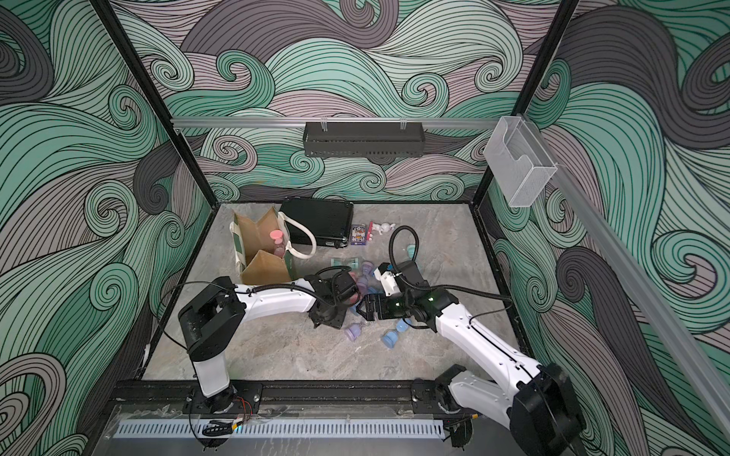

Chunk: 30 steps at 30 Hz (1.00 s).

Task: Put the hourglass into the canvas bag
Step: Pick up the hourglass from the center of the board.

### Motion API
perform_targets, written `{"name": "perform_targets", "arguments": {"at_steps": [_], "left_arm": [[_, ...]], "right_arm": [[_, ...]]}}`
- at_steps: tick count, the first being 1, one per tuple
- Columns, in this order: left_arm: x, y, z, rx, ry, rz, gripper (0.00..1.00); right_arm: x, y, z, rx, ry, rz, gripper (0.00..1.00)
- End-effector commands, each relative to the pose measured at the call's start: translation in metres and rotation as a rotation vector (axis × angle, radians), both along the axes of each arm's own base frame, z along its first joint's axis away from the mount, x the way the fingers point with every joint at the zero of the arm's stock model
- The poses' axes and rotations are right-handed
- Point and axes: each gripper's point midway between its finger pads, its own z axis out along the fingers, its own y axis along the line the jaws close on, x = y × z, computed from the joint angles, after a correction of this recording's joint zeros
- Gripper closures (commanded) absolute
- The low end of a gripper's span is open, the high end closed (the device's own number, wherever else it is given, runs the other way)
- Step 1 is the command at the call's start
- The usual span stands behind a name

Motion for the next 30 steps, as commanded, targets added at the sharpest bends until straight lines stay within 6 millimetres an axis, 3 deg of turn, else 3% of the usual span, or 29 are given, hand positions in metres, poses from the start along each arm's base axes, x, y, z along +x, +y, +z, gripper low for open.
{"name": "perform_targets", "arguments": {"at_steps": [1, 6, 11, 23, 30], "left_arm": [[-0.006, 0.004, -0.003, 0.029, -0.003, 0.003, 0.51], [-0.012, 0.008, -0.012, 0.057, 0.016, 0.004, 0.54], [-0.01, 0.009, -0.006, 0.044, -0.01, 0.008, 0.61], [-0.009, 0.015, 0.035, 0.003, -0.07, -0.009, 0.77], [-0.009, 0.02, 0.075, -0.046, -0.129, -0.027, 0.85]], "right_arm": [[0.0, -0.001, -0.002, 0.009, 0.01, -0.006, 0.0], [0.003, -0.001, -0.004, 0.004, 0.014, -0.009, 0.01], [0.004, 0.0, -0.004, 0.008, 0.009, -0.01, 0.0], [0.006, -0.001, 0.007, 0.021, -0.023, -0.012, 0.01], [0.01, -0.001, 0.024, 0.029, -0.059, -0.013, 0.0]]}}
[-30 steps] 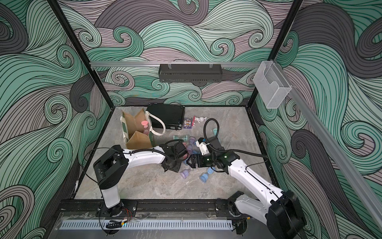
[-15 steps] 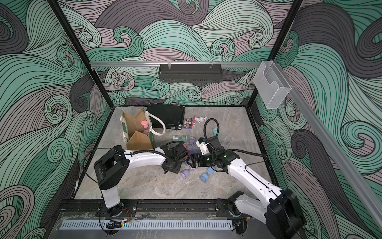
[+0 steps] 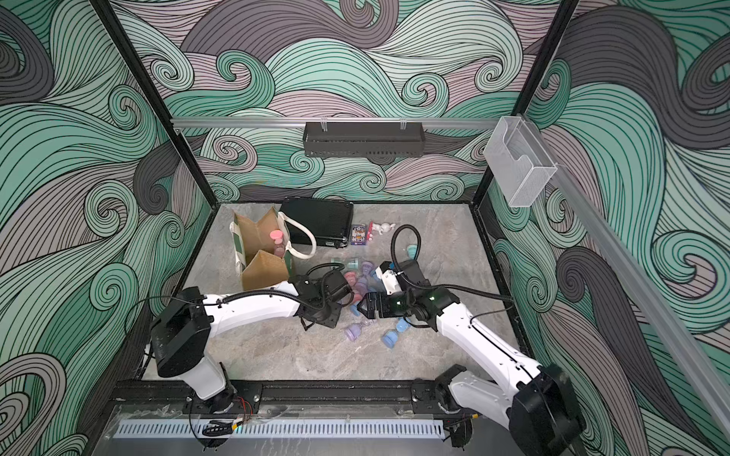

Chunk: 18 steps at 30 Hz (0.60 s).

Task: Put the hourglass into the canvas bag
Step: Pick up the hourglass from the center of the board.

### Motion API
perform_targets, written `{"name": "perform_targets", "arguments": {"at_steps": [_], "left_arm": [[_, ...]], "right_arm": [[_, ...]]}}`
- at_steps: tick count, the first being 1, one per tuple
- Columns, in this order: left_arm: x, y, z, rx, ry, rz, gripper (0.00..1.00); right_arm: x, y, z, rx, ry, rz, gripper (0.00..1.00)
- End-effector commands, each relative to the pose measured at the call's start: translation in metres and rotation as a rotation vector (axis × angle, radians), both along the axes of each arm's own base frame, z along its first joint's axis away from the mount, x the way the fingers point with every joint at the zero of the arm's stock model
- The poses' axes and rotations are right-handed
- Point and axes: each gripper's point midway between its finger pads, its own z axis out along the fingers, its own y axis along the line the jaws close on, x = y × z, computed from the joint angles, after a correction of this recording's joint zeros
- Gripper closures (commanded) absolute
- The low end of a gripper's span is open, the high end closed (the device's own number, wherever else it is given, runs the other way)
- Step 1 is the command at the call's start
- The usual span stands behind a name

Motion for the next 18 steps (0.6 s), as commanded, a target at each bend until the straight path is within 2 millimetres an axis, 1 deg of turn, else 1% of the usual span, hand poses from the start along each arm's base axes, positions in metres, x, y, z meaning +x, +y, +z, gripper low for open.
{"name": "perform_targets", "arguments": {"at_steps": [1, 5, 9, 12, 13, 14, 18], "left_arm": [[-0.001, 0.01, 0.027, 0.006, -0.046, -0.015, 0.85], [0.001, 0.012, 0.06, -0.019, -0.092, -0.035, 0.88], [0.007, 0.015, 0.092, -0.047, -0.169, -0.052, 0.9], [0.012, 0.019, 0.113, -0.05, -0.223, -0.062, 0.91], [0.014, 0.019, 0.116, -0.046, -0.237, -0.065, 0.91], [0.015, 0.021, 0.129, -0.064, -0.27, -0.069, 0.91], [0.023, 0.023, 0.166, -0.1, -0.377, -0.091, 0.92]], "right_arm": [[0.007, 0.001, 0.022, 0.023, -0.063, 0.002, 0.0], [0.009, 0.003, 0.038, 0.036, -0.087, 0.008, 0.0], [0.012, 0.005, 0.051, 0.045, -0.119, 0.017, 0.0], [0.013, 0.007, 0.064, 0.061, -0.137, 0.027, 0.01], [0.014, 0.009, 0.069, 0.068, -0.146, 0.031, 0.0], [0.015, 0.01, 0.074, 0.075, -0.157, 0.032, 0.0], [0.019, 0.012, 0.095, 0.099, -0.196, 0.033, 0.0]]}}
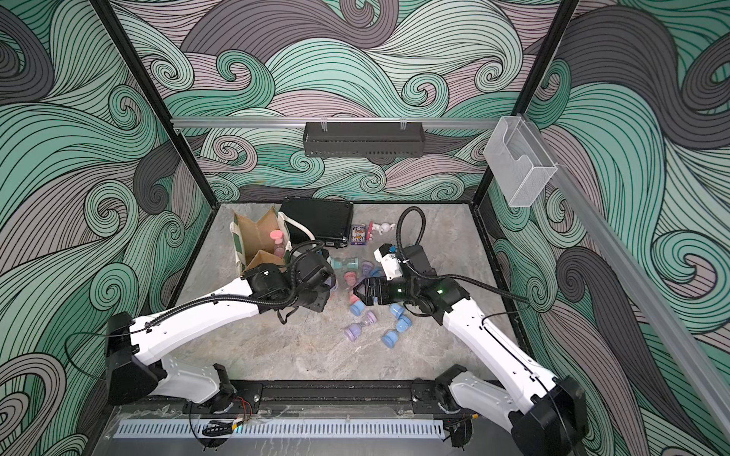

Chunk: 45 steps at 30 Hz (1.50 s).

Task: Put the hourglass into the canvas bag
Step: Pick up the hourglass from the center of the board, then place the hourglass in the canvas bag.

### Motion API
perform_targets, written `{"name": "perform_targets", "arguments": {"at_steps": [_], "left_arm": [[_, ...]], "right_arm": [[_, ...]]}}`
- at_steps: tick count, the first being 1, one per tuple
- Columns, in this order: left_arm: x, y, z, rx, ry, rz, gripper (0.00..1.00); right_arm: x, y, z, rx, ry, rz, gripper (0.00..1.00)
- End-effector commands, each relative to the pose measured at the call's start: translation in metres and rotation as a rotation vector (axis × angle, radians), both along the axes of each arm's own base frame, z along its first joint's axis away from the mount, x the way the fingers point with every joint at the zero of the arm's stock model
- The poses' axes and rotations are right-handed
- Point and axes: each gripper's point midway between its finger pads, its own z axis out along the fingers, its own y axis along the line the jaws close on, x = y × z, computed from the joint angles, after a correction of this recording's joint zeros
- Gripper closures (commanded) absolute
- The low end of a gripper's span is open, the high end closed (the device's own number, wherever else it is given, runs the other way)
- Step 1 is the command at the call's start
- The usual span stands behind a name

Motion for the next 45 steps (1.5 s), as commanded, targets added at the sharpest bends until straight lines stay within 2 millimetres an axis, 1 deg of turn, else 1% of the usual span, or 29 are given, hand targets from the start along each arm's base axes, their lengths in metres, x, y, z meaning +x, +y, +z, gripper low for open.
{"name": "perform_targets", "arguments": {"at_steps": [1, 5, 9, 13, 15, 18, 23, 27, 29, 32, 33, 34, 35, 38, 45], "left_arm": [[0.009, 0.008, 0.047, -0.012, -0.137, -0.025, 0.92], [0.017, 0.012, 0.092, -0.036, -0.241, -0.042, 0.92], [0.03, 0.025, 0.128, 0.005, -0.327, -0.024, 0.93], [0.044, 0.044, 0.152, 0.054, -0.384, 0.024, 0.94], [0.053, 0.056, 0.159, 0.076, -0.398, 0.053, 0.94], [0.067, 0.077, 0.161, 0.1, -0.398, 0.114, 0.95], [0.084, 0.118, 0.154, 0.139, -0.363, 0.22, 0.96], [0.096, 0.142, 0.133, 0.167, -0.289, 0.282, 0.97], [0.103, 0.151, 0.122, 0.173, -0.264, 0.312, 0.97], [0.113, 0.158, 0.104, 0.14, -0.213, 0.337, 0.98], [0.115, 0.159, 0.099, 0.127, -0.199, 0.34, 0.98], [0.118, 0.158, 0.091, 0.124, -0.178, 0.337, 0.98], [0.124, 0.158, 0.079, 0.126, -0.149, 0.337, 0.98], [0.137, 0.168, 0.059, 0.128, -0.106, 0.375, 0.99], [0.172, 0.18, 0.025, 0.08, 0.01, 0.403, 1.0]], "right_arm": [[0.0, 0.002, 0.028, 0.035, -0.053, 0.02, 0.0], [0.004, 0.008, 0.044, 0.066, -0.083, 0.029, 0.0], [0.008, 0.02, 0.058, 0.097, -0.099, 0.055, 0.0], [0.011, 0.036, 0.072, 0.13, -0.124, 0.083, 0.0], [0.01, 0.048, 0.078, 0.138, -0.139, 0.116, 0.0], [0.01, 0.065, 0.083, 0.141, -0.149, 0.153, 0.0], [0.011, 0.089, 0.084, 0.148, -0.147, 0.191, 0.0], [0.012, 0.106, 0.083, 0.173, -0.127, 0.223, 0.0], [0.01, 0.112, 0.078, 0.173, -0.109, 0.237, 0.0], [0.012, 0.115, 0.07, 0.165, -0.084, 0.236, 0.01], [0.014, 0.117, 0.073, 0.179, -0.1, 0.236, 0.0], [0.013, 0.118, 0.072, 0.179, -0.097, 0.238, 0.0], [0.014, 0.117, 0.07, 0.178, -0.096, 0.237, 0.0], [0.015, 0.116, 0.063, 0.165, -0.092, 0.229, 0.0], [0.015, 0.117, 0.056, 0.159, -0.075, 0.229, 0.0]]}}
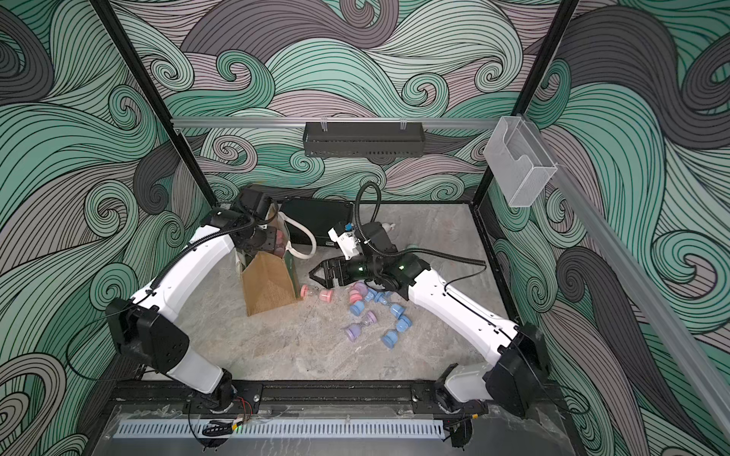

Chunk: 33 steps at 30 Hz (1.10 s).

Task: Put the hourglass into the canvas bag
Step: Place the hourglass in the canvas bag.

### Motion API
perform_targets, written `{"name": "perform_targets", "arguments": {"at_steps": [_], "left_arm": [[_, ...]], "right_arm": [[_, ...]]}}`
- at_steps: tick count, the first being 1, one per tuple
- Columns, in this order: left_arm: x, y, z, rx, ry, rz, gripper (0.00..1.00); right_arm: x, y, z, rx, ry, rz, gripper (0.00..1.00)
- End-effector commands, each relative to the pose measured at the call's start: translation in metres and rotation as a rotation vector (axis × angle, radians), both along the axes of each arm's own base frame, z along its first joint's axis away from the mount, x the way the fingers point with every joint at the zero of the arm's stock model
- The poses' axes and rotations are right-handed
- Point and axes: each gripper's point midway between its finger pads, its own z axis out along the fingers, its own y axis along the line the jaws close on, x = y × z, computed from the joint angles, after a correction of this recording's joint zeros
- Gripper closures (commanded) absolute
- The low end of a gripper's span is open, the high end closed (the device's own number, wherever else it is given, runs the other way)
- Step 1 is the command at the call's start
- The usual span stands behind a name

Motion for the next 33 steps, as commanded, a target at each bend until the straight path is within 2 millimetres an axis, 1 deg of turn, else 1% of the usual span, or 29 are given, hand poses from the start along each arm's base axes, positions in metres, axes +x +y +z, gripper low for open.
{"name": "perform_targets", "arguments": {"at_steps": [1, 4, 6, 11, 14, 17, 19, 23, 29, 31, 33], "left_arm": [[0.023, -0.002, 0.006, -0.077, -0.025, -0.005, 1.0], [0.034, 0.003, -0.012, -0.128, 0.014, 0.009, 1.0], [0.037, 0.008, -0.023, -0.152, 0.056, 0.019, 1.0], [0.029, 0.018, -0.053, -0.169, 0.187, 0.063, 1.0], [0.022, 0.019, -0.064, -0.166, 0.212, 0.074, 1.0], [0.02, 0.02, -0.064, -0.172, 0.194, 0.078, 0.99], [0.019, 0.018, -0.06, -0.18, 0.19, 0.073, 0.94], [0.018, 0.017, -0.051, -0.189, 0.169, 0.066, 0.77], [0.018, 0.014, -0.037, -0.207, 0.133, 0.053, 0.59], [0.018, 0.015, -0.032, -0.203, 0.127, 0.057, 0.56], [0.017, 0.011, -0.026, -0.227, 0.119, 0.047, 0.54]], "right_arm": [[0.0, 0.002, -0.003, 0.008, 0.004, 0.005, 0.0], [0.0, 0.001, -0.005, 0.009, 0.005, 0.004, 0.01], [0.0, 0.001, -0.006, 0.008, 0.005, 0.005, 0.0], [0.001, 0.0, -0.011, -0.002, 0.012, 0.0, 0.01], [0.003, -0.002, -0.016, -0.009, 0.022, -0.013, 0.0], [0.004, -0.003, -0.017, -0.01, 0.027, -0.017, 0.0], [0.005, -0.004, -0.017, -0.012, 0.027, -0.02, 0.0], [0.007, -0.01, -0.012, -0.009, 0.012, -0.038, 0.0], [0.01, -0.016, -0.007, -0.005, 0.004, -0.048, 0.01], [0.01, -0.019, -0.005, -0.002, -0.002, -0.053, 0.0], [0.01, -0.021, -0.003, 0.003, -0.007, -0.059, 0.0]]}}
